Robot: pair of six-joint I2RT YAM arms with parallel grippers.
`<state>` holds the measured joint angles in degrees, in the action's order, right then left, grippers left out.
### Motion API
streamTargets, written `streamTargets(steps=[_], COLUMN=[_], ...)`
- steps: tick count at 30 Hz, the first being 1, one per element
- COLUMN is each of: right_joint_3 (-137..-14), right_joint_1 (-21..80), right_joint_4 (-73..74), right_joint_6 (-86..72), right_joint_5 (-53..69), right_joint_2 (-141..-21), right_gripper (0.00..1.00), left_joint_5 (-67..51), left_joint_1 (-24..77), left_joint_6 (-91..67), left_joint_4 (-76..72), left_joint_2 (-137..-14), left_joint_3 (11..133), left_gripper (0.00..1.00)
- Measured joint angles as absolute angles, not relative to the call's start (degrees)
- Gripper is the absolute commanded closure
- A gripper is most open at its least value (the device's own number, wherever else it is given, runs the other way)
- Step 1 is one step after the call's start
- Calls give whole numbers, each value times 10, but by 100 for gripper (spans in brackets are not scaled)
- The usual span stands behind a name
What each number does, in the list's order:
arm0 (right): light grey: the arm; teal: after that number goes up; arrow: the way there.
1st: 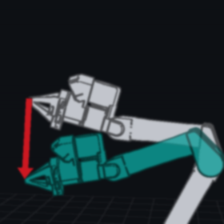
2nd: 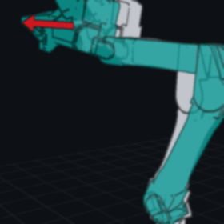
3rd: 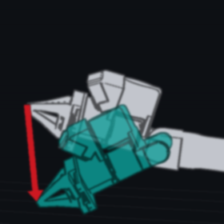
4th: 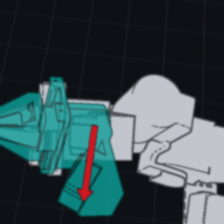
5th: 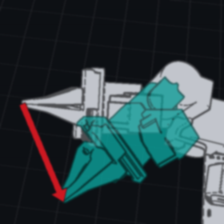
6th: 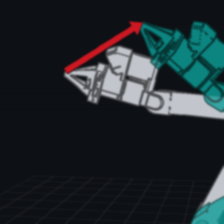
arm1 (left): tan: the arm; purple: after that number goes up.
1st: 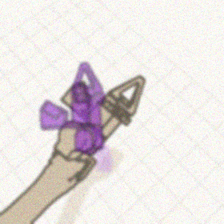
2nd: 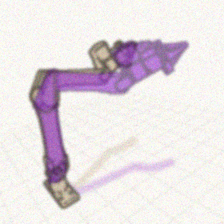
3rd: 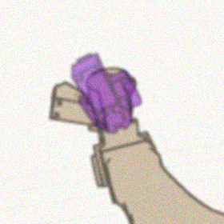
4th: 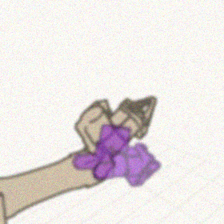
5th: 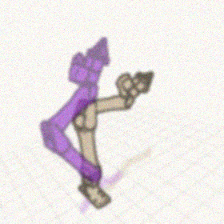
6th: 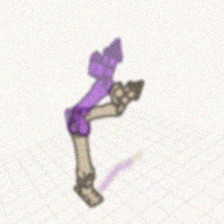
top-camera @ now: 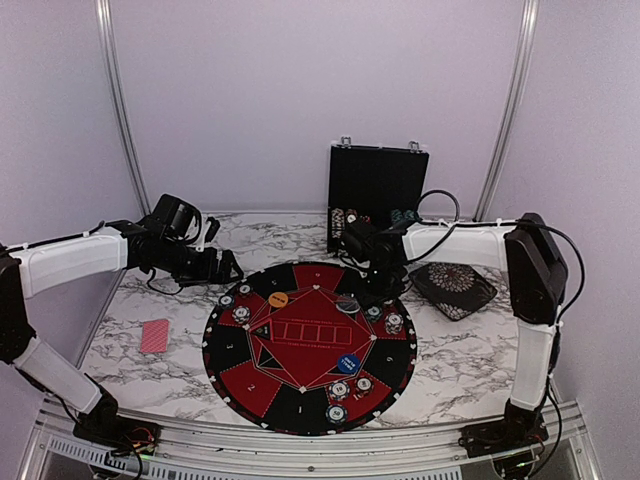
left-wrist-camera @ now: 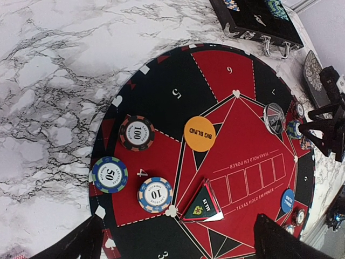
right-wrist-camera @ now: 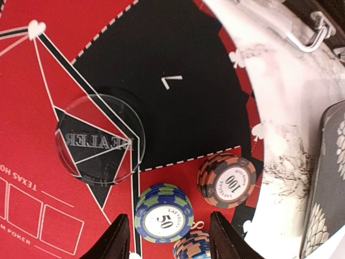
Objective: Distribute texas hold em gaming equipment
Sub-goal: Pick up the face-down deck piles from the center of the board.
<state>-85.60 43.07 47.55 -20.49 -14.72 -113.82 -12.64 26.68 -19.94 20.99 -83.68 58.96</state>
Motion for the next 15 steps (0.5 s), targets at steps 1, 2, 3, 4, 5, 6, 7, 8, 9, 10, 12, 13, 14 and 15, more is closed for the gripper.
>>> streamTargets(steps=[1,2,3,4,5,6,7,8,9,10,12,13,14,15], right_joint_3=[-859,-864,-869,-874,-880,-888,-896,-903,-911,-918,-931,-937,-943,-947], right_joint_1=[431,431,431,431,431,431,431,431,431,431,430,430,430,430], right_joint_4=[477,481,482,484,485,486,487,486,485,484,479,473,468,462], right_joint_6=[-204,-203,-202,-201,-198,-197,-194,-194,-192,-189,-183,-179,-176,-172], right_joint_5=[-148,-149,-151,-153,-155,-158,-161,-162,-165,-169,-174,-176,-178,-178], right_joint_2=[-1136,-1133,-1129,-1126,-1122,-1118,-1114,-1112,-1108,-1105,-1097,-1094,-1090,-1087], right_gripper=[51,49,47,45,43,40,37,34,31,27,20,15,10,6], left_joint_5=[-126,-126,-126,-126,-126,-126,-126,-125,-124,-123,-117,-114,-110,-104], left_joint_1=[267,267,267,267,267,267,267,267,267,267,267,267,267,267], left_joint_6=[-200,-200,-200,-201,-202,-203,-204,-204,-204,-204,-206,-207,-208,-210], left_joint_4=[210,210,209,209,209,209,209,209,209,209,209,209,209,209], left_joint_2=[-837,-837,-837,-837,-837,-837,-837,-837,-837,-837,-837,-837,-837,-836], left_joint_3=[590,590,590,590,590,590,590,590,590,590,590,590,590,590], left_gripper=[1,1,1,1,1,1,1,1,1,1,1,1,1,1])
